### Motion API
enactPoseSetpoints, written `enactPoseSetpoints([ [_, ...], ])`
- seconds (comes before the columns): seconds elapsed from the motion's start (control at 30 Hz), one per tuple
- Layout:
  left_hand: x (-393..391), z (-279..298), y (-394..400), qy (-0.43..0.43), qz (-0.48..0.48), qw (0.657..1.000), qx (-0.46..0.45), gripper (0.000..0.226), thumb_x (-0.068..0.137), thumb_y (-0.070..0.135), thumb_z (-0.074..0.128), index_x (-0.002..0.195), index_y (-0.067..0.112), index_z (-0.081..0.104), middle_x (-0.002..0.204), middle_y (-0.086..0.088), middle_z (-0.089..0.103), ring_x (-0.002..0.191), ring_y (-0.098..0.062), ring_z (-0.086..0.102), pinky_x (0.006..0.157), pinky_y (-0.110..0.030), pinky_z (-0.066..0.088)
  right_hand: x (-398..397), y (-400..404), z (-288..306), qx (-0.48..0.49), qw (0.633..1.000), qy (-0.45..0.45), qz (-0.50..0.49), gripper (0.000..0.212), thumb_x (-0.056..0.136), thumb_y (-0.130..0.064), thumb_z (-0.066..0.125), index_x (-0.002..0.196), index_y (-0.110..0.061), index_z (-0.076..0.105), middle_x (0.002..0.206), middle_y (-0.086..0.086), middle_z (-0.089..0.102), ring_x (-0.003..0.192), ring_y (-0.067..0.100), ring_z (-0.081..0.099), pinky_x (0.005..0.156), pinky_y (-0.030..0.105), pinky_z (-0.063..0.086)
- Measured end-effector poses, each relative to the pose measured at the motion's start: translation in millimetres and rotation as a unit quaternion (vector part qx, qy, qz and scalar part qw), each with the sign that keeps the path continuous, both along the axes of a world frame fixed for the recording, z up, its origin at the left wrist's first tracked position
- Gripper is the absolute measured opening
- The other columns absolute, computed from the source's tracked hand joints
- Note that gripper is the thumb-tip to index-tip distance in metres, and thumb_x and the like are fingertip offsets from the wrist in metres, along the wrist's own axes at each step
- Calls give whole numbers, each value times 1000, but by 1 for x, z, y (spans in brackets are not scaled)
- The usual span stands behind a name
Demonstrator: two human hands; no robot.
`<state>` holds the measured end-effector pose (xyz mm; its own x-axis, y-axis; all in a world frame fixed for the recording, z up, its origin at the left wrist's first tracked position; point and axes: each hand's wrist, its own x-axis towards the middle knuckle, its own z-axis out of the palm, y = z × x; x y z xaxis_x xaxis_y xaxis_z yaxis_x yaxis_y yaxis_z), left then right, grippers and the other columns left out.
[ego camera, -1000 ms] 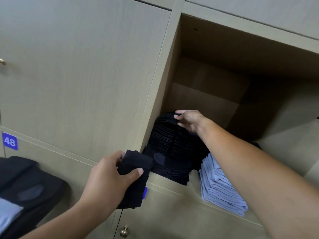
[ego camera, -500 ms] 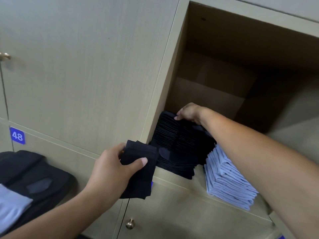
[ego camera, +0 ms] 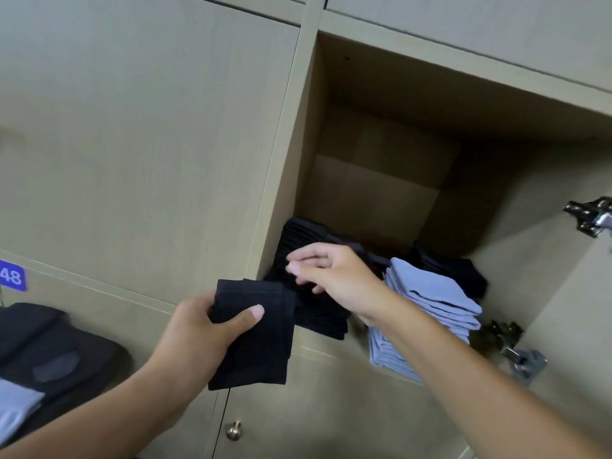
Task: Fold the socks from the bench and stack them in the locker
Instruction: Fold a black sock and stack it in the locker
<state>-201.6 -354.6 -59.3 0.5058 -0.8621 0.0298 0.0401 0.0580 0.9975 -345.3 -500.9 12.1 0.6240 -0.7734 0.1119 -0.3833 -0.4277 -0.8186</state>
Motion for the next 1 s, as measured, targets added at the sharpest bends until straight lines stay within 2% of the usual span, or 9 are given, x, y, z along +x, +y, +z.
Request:
enactPoseSetpoints([
  [0.1,-8,5,4,8,-7,1000,-2,19,85,12,80,103,19,77,88,-2,80,81,-20,78,74,-38,62,-10,25,-9,9,999,3,38,16,92,-27,74,107,-24,76,97,-8,76,85,2,70,71,14,52],
  [0.23,-18,12,11,33,-24,999,0,24,82,11,81,104,17,77,90,-5,80,81,-24,78,68,-36,63,-20,38,-18,-26,999,-9,45,13,86,-25,79,100,-25,78,96,-7,76,84,3,66,89,31,57],
  [0.4,-30,19,20,58,-26,998,22,27,77,19,85,103,17,77,91,-7,80,81,-28,78,71,-45,64,-32,49,-22,-50,997,-57,31,12,83,-19,82,94,-20,77,88,-2,77,79,9,71,77,22,57],
  [0.53,-37,24,28,111,-71,991,36,33,78,28,80,108,14,76,99,-10,80,87,-27,78,70,-37,62,-32,51,-24,-31,997,-74,17,11,87,-17,79,94,-17,71,86,4,77,76,18,73,73,30,60],
  [0.7,-35,23,34,155,-195,967,50,32,93,21,66,124,14,70,117,-9,76,110,-25,73,94,-41,59,-31,43,-30,26,995,-99,-11,9,94,-13,70,99,-8,65,84,11,77,68,21,71,65,32,59],
  [0.8,-32,19,33,155,-216,963,53,38,88,11,70,126,12,68,119,-11,75,111,-27,73,91,-36,61,-34,40,-32,75,990,-116,-33,12,97,-12,66,105,-4,63,84,10,77,68,18,70,58,28,57],
  [0.87,-32,16,30,170,-193,964,64,41,84,5,73,124,8,66,115,-13,76,106,-29,74,86,-36,63,-36,37,-33,52,990,-105,-72,11,98,-17,66,105,-9,62,85,7,76,70,21,70,53,27,53],
  [0.93,-33,14,28,182,-162,967,76,39,84,2,74,122,6,66,110,-14,77,100,-29,76,78,-34,65,-39,32,-33,12,988,-106,-108,10,98,-23,66,104,-16,61,85,2,76,65,26,68,55,31,50],
  [1.0,-33,12,26,186,-129,970,90,33,89,4,72,121,7,66,106,-14,78,95,-27,77,70,-32,64,-41,30,-29,12,978,-167,-123,9,99,-24,64,105,-18,59,86,0,75,57,23,67,63,36,53],
])
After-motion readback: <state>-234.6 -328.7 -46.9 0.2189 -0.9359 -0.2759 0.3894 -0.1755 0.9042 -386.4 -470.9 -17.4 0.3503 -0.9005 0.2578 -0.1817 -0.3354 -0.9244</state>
